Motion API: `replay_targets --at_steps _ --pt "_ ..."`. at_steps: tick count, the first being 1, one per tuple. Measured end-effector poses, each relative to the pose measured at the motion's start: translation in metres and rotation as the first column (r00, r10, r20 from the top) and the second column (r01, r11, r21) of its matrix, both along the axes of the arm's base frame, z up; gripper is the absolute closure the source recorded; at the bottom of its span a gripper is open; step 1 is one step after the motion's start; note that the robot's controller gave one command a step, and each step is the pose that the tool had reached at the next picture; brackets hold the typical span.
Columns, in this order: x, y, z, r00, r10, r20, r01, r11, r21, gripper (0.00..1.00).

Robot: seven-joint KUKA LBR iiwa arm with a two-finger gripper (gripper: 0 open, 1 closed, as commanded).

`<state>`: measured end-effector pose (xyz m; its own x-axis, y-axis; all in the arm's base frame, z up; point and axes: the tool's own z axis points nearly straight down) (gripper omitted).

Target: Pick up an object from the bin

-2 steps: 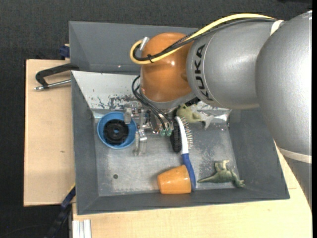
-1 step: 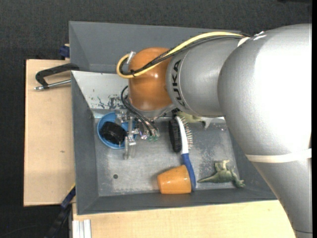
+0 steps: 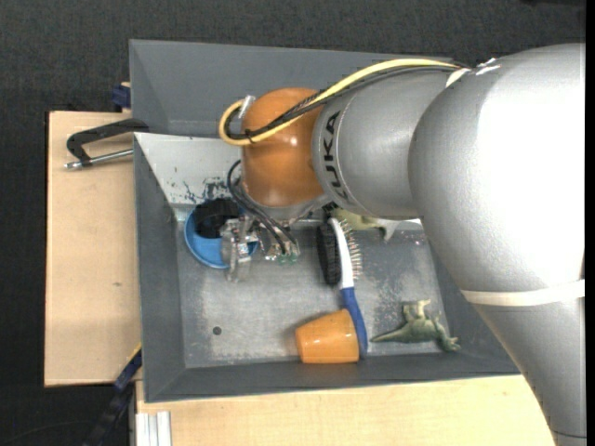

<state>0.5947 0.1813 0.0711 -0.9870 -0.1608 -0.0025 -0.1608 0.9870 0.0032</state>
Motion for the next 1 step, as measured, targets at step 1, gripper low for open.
replay_targets --at_steps 1 --pt "-0.0071 0.0008 0.1477 0.999 0.031 0.012 -0.031 1.000 0.001 1.00"
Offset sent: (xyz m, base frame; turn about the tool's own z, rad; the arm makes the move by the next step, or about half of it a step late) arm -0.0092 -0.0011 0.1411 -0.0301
